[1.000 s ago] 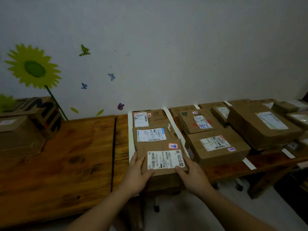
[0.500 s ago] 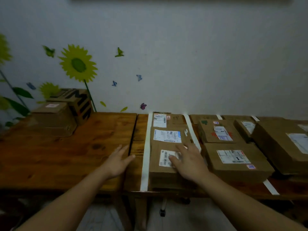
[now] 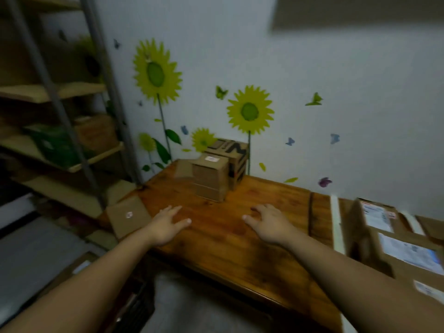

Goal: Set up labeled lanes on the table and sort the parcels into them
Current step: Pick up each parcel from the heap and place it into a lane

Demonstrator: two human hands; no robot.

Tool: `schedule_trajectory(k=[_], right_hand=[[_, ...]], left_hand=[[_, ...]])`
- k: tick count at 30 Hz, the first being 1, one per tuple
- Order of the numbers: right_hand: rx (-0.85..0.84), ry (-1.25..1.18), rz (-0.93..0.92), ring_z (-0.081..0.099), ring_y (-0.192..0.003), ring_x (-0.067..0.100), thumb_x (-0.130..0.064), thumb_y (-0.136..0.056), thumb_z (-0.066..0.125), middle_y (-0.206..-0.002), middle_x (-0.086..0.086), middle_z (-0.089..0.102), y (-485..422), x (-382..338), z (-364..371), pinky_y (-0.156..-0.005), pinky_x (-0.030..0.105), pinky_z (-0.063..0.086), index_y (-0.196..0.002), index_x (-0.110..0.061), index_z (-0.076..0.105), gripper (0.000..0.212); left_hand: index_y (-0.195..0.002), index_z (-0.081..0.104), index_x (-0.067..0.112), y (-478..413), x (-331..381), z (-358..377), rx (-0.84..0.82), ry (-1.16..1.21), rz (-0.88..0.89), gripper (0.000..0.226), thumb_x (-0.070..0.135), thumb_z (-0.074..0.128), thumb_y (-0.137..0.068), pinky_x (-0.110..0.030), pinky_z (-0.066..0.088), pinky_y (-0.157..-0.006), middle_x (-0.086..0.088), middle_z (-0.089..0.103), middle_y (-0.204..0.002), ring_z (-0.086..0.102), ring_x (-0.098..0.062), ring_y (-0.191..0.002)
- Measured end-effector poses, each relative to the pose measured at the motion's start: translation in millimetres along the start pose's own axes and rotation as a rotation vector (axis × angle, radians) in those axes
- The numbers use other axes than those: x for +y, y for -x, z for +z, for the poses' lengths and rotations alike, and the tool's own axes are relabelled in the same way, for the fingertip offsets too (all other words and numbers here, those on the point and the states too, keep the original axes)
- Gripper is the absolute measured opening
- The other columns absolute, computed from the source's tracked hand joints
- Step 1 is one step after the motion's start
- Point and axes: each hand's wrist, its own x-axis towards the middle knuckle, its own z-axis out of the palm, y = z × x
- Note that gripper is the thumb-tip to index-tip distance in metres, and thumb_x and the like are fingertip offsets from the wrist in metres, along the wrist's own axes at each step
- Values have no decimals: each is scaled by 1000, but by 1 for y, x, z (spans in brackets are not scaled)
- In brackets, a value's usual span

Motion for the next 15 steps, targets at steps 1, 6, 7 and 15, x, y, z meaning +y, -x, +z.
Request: schedule_trajectory(k=[1, 6, 7, 15], right_hand=[[-17, 0, -11, 26, -141, 28, -62, -92, 39, -151, 11, 33, -11, -19, 8, -113, 38, 27, -145, -21, 37, 67], [-131, 10, -65, 26, -141, 28, -63, -92, 38, -154, 8, 27, -60, -90, 42, -114, 40, 27, -148, -24, 31, 68], [-156, 7, -78, 28, -140, 29, -62, -93, 39, -154, 8, 26, -70, -101, 48, -113, 40, 28, -148, -24, 30, 67], [-310, 3, -140, 29, -141, 28, -58, -93, 44, -155, 7, 25, -169, -171, 111, -114, 42, 28, -149, -24, 28, 67]], left_hand=[[-149, 23, 21, -3, -19, -16, 15, 19, -24, 72, 50, 51, -90, -39, 12, -119, -10, 11, -159, 9, -27, -146], [-149, 25, 15, -10, -87, -70, 83, 151, -168, 72, 47, 53, -91, -35, 26, -114, -9, 25, -155, 27, -27, -141], [-148, 25, 15, -13, -97, -75, 100, 175, -189, 70, 45, 53, -91, -34, 32, -110, -8, 27, -154, 31, -26, -138], [-148, 20, 8, -61, -163, -96, 134, 340, -337, 61, 25, 49, -97, -22, 31, -100, -10, 33, -151, 36, -23, -136]])
